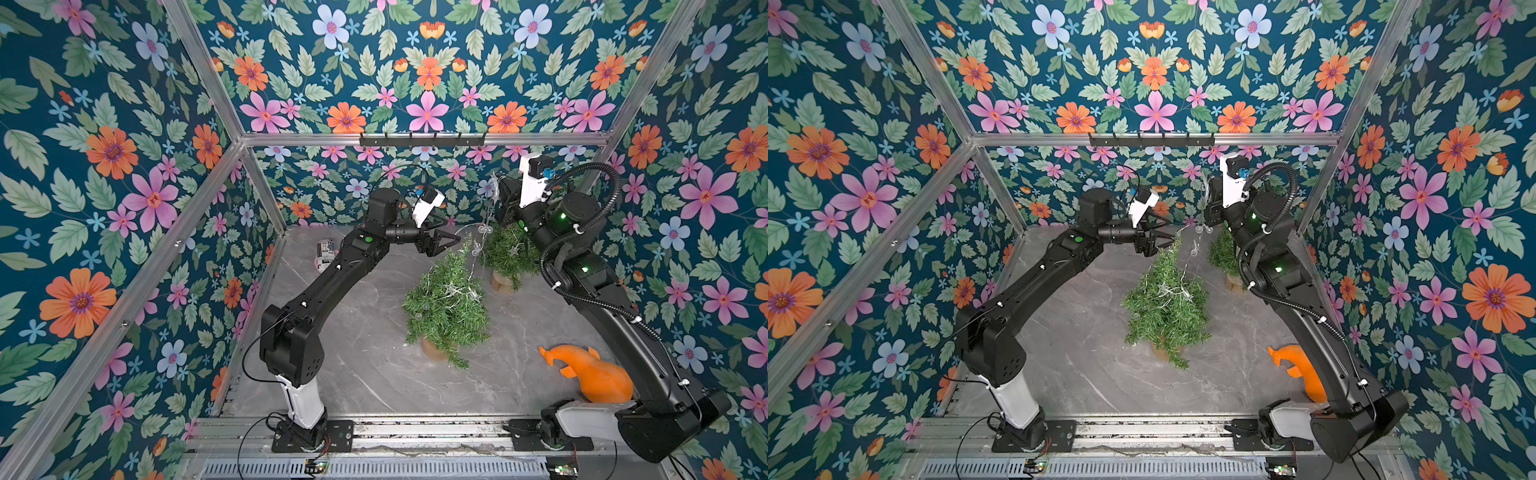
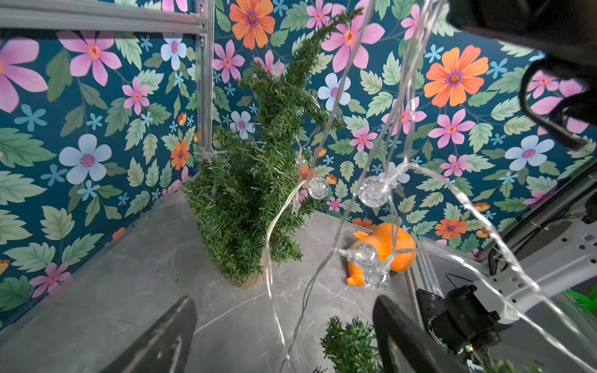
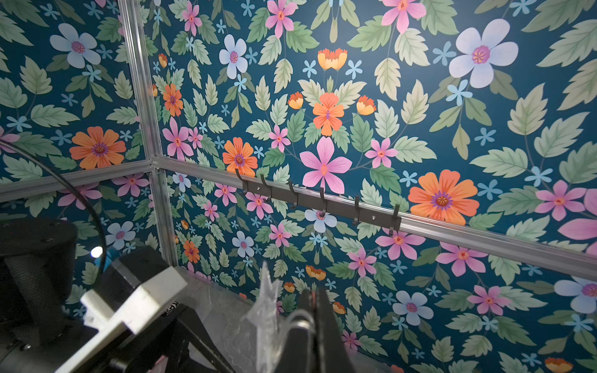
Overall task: Wrap string light around the christmas tree
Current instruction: Wrap the light string around the Christmas tree.
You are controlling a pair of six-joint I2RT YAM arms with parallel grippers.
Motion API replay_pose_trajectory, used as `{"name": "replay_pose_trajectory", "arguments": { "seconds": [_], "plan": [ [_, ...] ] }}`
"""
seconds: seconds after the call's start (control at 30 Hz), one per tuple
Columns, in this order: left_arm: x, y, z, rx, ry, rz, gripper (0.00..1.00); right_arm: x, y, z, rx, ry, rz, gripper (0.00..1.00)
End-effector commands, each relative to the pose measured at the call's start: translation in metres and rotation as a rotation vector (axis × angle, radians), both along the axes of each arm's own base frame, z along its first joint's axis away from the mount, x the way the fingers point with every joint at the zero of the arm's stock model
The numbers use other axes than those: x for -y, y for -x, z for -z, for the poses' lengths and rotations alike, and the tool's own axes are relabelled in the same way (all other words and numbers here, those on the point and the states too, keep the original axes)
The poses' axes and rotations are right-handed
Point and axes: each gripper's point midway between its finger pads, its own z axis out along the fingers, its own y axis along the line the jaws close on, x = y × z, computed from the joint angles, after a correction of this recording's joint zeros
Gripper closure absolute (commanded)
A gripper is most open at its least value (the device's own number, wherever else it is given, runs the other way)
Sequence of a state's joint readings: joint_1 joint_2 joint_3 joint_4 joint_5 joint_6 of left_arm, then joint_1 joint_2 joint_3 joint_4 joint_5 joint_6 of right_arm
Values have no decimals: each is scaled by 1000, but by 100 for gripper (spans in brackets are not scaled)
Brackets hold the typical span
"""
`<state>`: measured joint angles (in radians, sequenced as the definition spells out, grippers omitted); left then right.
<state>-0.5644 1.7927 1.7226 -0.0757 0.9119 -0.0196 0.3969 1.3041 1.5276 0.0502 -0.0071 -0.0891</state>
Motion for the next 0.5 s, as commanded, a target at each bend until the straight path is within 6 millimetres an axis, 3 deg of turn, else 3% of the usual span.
{"name": "replay_pose_trajectory", "arguments": {
  "seconds": [0.0,0.13,0.3,0.4,0.47],
  "plan": [
    [6,-5,11,37,-40,-30,13,-5,7,-16,47,-49,-45,100],
    [14,-8,23,40,-66,-39,17,-7,10,-16,46,-62,-72,100],
    [9,-37,24,73,-75,-192,31,-8,14,-12,37,-59,-85,100],
    [3,-54,20,85,-55,-295,50,-7,17,-9,33,-57,-87,100],
    [-1,-65,16,93,-36,-365,79,-6,19,-7,29,-56,-86,100]
  ]
}}
